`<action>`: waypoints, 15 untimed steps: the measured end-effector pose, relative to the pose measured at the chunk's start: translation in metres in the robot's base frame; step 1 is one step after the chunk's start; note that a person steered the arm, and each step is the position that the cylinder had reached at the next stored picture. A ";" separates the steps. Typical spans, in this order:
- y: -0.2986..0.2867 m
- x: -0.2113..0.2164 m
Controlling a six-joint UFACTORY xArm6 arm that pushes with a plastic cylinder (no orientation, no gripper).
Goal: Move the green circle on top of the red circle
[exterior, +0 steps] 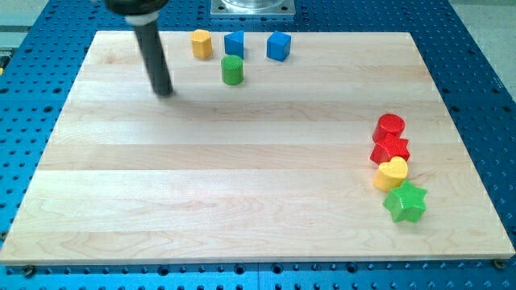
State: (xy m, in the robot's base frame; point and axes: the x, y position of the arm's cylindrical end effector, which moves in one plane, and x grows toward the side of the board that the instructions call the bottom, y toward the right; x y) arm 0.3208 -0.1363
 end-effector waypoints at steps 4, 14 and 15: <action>0.132 -0.045; 0.307 0.040; 0.309 0.053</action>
State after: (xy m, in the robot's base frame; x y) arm 0.3737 0.1729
